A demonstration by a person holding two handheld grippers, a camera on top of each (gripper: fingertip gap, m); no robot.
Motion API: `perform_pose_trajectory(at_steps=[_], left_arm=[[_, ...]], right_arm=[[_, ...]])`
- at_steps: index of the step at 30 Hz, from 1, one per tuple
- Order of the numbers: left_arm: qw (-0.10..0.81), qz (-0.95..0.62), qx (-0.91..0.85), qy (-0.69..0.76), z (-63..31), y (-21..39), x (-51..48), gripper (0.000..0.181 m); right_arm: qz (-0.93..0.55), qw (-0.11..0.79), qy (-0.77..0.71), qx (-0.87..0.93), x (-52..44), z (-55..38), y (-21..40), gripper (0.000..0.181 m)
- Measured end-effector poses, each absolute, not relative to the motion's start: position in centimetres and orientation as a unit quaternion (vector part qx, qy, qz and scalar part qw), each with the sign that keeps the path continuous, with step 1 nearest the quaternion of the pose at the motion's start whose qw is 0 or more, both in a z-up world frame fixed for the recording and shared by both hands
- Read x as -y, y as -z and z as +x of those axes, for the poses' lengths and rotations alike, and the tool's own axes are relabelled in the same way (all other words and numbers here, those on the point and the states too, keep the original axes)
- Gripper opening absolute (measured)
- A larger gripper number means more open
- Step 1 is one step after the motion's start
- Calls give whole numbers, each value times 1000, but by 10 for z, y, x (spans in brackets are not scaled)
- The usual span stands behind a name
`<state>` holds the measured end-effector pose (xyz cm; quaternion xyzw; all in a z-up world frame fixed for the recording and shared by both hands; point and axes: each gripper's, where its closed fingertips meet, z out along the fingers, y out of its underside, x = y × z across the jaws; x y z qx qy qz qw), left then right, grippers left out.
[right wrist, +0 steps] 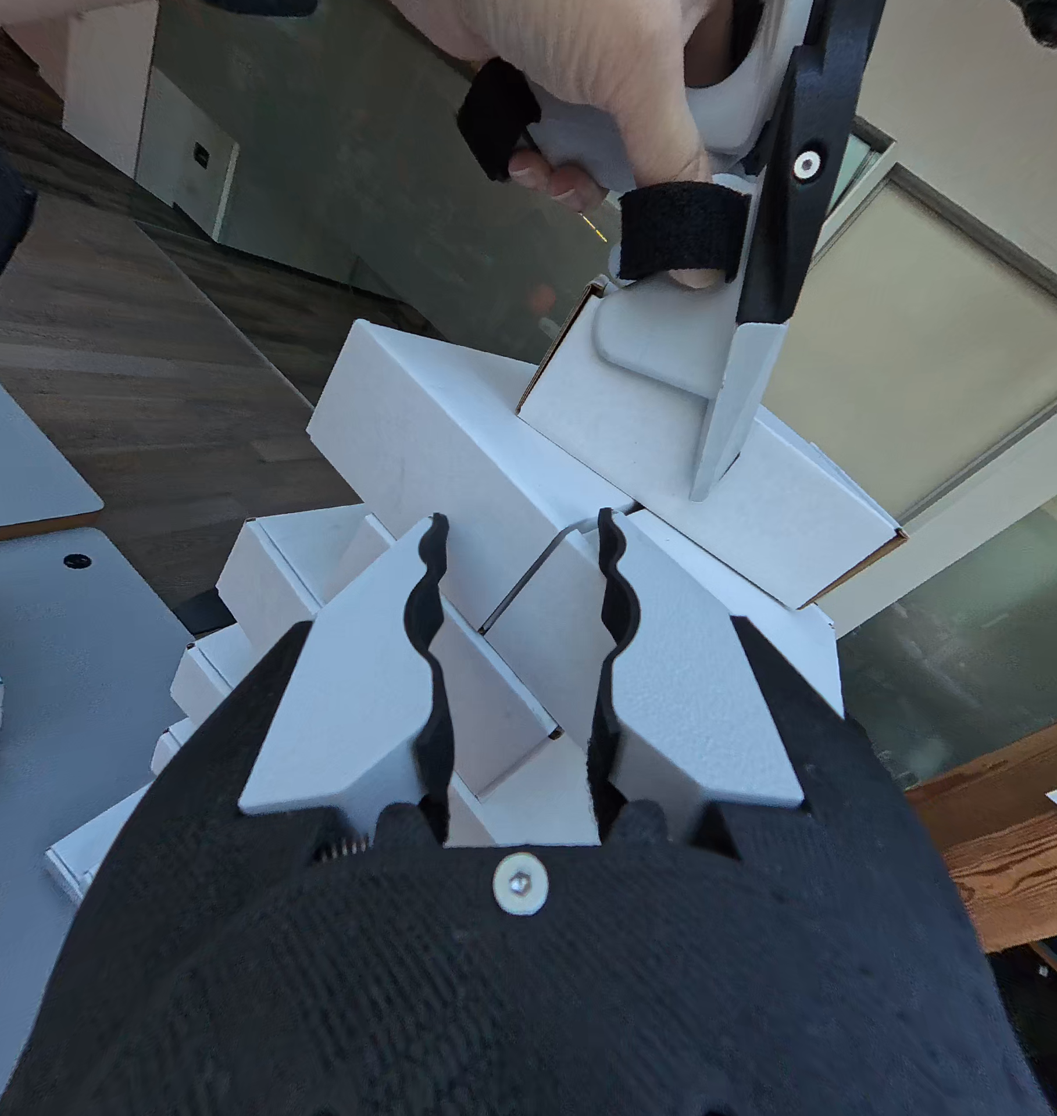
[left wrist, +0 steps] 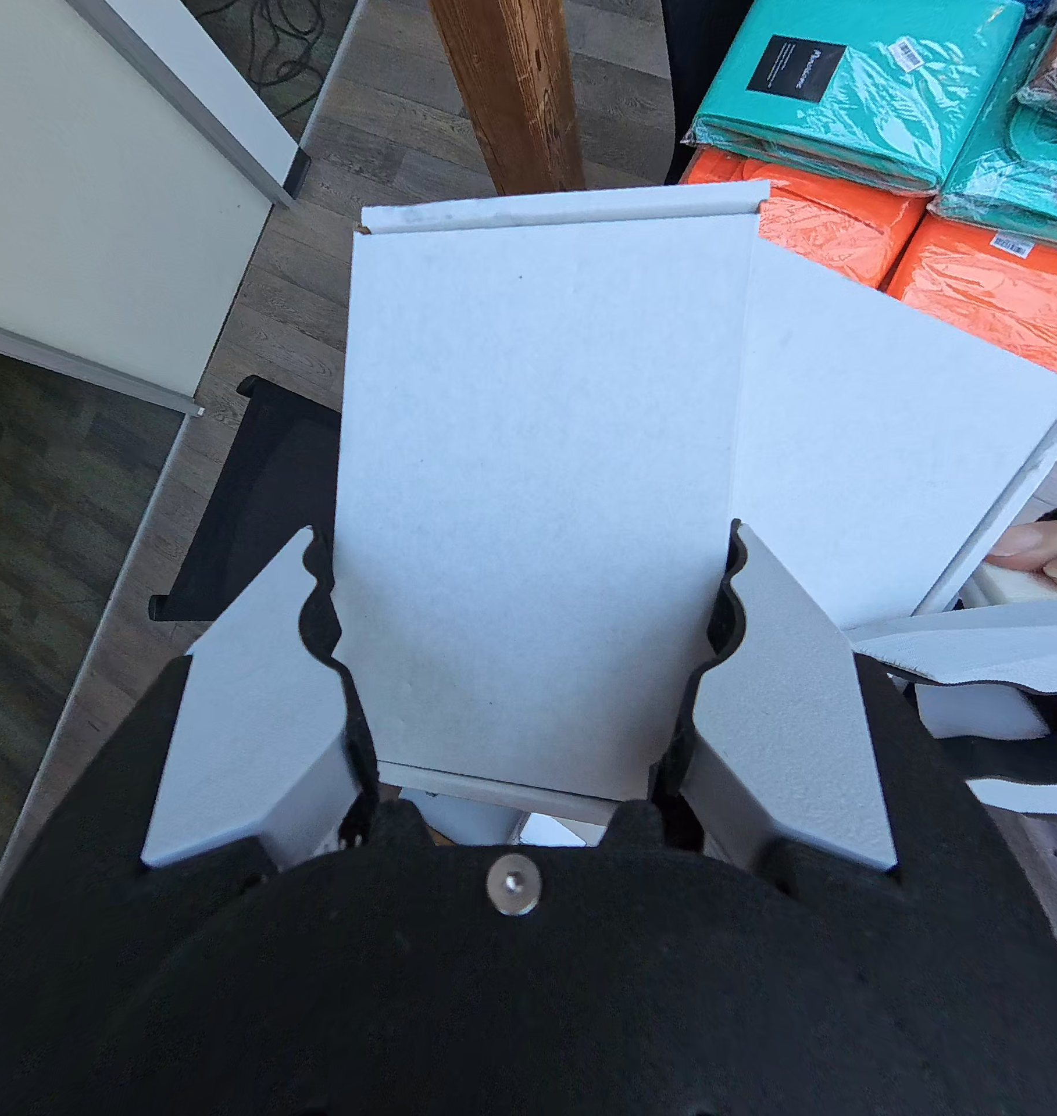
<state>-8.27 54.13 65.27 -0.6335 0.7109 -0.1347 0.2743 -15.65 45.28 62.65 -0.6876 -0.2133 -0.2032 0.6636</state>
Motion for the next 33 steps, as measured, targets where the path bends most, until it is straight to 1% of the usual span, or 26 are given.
perform_pose_trajectory(at_steps=[4,13,16,25,33], left_arm=[[275,-633,-711,136,-83,-653,-542,126],[281,-648,-693,144,-81,-654,-541,125],[282,-658,-688,118,-84,-654,-538,124],[266,-774,-564,109,-90,-654,-537,124],[278,-803,-525,50,-91,-652,-530,125]], right_arm=[[-692,663,200,202,-454,-154,-627,46],[-704,656,190,192,-454,-150,-626,45],[-707,655,186,192,-453,-150,-626,45],[-713,645,192,197,-454,-154,-625,45],[-715,641,196,197,-454,-153,-625,46]])
